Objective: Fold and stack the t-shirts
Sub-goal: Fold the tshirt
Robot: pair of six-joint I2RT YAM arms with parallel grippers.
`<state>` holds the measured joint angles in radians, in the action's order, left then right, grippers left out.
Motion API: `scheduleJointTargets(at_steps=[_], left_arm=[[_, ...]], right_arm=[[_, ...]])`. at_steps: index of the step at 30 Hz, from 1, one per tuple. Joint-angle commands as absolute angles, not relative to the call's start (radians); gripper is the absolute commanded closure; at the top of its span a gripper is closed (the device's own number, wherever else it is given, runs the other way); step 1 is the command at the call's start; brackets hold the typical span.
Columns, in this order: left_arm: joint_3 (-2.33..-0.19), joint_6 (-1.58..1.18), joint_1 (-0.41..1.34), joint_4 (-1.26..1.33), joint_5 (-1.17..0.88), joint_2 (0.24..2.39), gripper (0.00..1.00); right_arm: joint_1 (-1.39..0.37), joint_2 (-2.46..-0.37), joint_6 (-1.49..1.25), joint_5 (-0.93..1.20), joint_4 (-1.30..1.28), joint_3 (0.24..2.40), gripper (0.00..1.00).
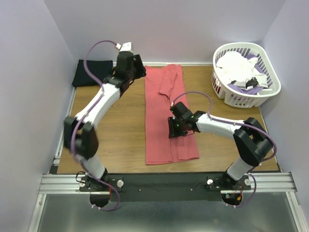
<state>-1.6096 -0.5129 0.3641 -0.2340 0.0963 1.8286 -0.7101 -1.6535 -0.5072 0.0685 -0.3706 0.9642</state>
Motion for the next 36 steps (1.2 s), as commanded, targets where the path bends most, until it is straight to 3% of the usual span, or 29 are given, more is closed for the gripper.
scheduleJointTargets(at_steps=[1, 4, 12, 17, 26, 32, 35, 36], left_arm=[[-1.367, -0.52, 0.391, -0.221, 0.161, 1.564, 0.4], [-1.127, -0.514, 0.429, -0.224, 0.164, 1.349, 0.39], [-0.864, -0.459, 0.433, -0.301, 0.328, 0.995, 0.36], [-0.773, -0.43, 0.431, -0.269, 0.432, 0.888, 0.36], [-0.761, -0.419, 0.416, -0.252, 0.502, 0.905, 0.24], [-0.752, -0.419, 0.367, -0.232, 0.443, 0.896, 0.24], [-0.749, -0.416, 0.353, -0.224, 0.427, 0.893, 0.24], [-0.747, -0.414, 0.351, -0.224, 0.425, 0.893, 0.24]], right_arm=[[-0.829, -1.603, -0.609, -0.123, -0.563, 0.974, 0.55], [-0.891, -1.577, -0.682, -0.167, -0.635, 0.956, 0.55], [-0.965, -1.543, -0.727, -0.147, -0.73, 0.92, 0.56], [-0.988, -1.566, -0.736, -0.124, -0.741, 0.916, 0.59], [-0.996, -1.606, -0.744, -0.13, -0.746, 0.907, 0.64], [-1.005, -1.617, -0.739, -0.129, -0.747, 0.913, 0.78], [-1.008, -1.599, -0.736, -0.115, -0.753, 0.922, 0.89], [-1.008, -1.591, -0.735, -0.106, -0.758, 0.925, 0.97]])
